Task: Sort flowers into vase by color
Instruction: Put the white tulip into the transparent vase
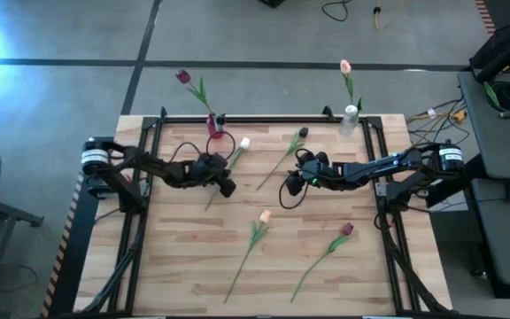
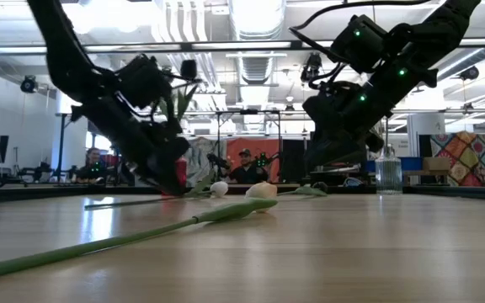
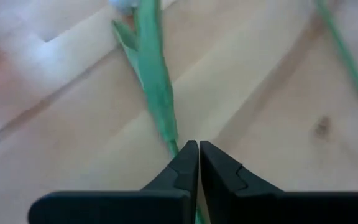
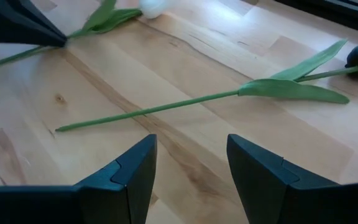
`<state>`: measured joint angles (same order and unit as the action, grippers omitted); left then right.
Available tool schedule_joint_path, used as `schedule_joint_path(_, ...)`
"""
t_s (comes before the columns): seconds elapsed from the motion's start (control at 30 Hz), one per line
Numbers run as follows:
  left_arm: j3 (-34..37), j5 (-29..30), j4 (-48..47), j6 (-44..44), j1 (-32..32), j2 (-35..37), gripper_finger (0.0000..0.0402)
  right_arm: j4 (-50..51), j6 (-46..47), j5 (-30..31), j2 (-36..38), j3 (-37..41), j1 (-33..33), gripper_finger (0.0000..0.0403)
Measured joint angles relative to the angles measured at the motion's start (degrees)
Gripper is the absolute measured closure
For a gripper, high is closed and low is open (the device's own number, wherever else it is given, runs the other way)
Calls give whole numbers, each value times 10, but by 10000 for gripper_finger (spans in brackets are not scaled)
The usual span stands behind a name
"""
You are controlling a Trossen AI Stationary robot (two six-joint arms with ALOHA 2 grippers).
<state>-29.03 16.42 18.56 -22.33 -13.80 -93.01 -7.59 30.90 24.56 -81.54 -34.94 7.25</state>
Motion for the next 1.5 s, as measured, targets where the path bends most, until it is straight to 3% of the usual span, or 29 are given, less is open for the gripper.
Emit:
schedule_joint_path(0.3,88,4,68,-10,24,145,401,-36,-55,-7,0,1,-14,216)
schedule_joint_path(0.5,109,5,30,-17,25,195,391,-54,-76,-7,0,1,-41,216)
schedule_joint_path(0.63,94,9,22,-15,25,169,353,-69,-80,-6,0,1,-52,216)
schedule_joint_path(0.87,31,40,9,0,25,59,265,-79,-82,-5,0,1,-55,216)
schedule_joint_path(1.03,-23,66,-17,16,22,-13,237,-81,-84,-5,0,1,-55,216)
schedule_joint_path(1.27,-73,67,-61,6,4,-67,265,-82,-85,-3,0,1,-55,216)
schedule_joint_path(1.5,-72,68,-54,38,4,-68,372,-81,-89,0,0,3,-55,216)
